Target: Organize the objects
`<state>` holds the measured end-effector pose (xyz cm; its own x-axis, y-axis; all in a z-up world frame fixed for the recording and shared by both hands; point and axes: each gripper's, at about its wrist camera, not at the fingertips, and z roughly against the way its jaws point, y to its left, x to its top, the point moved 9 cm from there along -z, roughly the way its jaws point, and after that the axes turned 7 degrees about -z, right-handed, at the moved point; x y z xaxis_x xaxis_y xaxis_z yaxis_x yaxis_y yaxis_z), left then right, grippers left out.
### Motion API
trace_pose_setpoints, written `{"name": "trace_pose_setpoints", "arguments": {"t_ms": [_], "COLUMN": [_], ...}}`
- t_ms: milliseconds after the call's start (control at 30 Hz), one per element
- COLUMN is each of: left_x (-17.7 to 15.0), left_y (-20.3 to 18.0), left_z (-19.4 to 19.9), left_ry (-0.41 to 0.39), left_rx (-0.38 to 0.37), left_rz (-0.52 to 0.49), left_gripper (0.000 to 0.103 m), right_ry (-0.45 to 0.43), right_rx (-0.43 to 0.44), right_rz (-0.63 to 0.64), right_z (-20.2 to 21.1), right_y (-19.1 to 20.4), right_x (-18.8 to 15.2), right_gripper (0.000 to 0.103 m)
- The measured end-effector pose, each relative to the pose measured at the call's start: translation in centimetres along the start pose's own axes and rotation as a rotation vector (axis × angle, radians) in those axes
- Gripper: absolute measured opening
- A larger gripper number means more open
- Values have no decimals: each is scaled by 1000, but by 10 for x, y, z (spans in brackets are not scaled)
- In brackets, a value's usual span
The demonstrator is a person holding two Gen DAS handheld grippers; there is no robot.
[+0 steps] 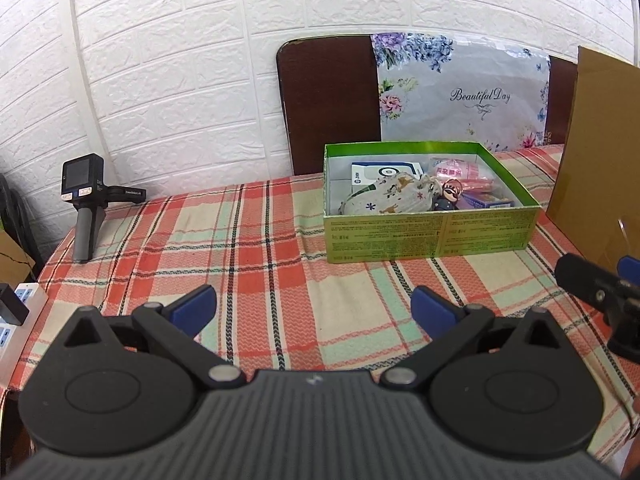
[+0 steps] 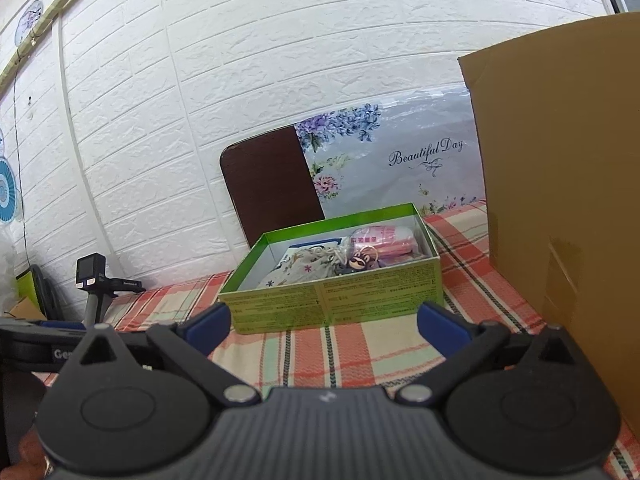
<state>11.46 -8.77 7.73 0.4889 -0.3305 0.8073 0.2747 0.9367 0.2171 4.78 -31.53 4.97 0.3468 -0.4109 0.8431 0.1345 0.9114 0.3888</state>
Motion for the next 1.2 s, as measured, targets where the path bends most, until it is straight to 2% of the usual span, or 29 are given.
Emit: {"name": "trace_pose_setpoints", "arguments": {"t_ms": [200,500,800,1200], "left_x": [-3,-2,-3,-8], "left_y": [2,4,6,7], "left_z": [0,0,-1,-9], "left_ry": [9,-1,6,44], "left_rx": [22,46,102,94], "left_rz": [11,10,-8,8], "left_gripper": [103,103,103,103], "right_ry": [50,30,15,36], "right_rx": [-28,-52,-81,-62], "right_rz": [-3,20,53,66], "right_z": [-6,-7,-8,-14], "right_y": [-3,-2,-2,0], "right_x": [-8,-10,-11,-15], "right_gripper": [103,103,103,103]}}
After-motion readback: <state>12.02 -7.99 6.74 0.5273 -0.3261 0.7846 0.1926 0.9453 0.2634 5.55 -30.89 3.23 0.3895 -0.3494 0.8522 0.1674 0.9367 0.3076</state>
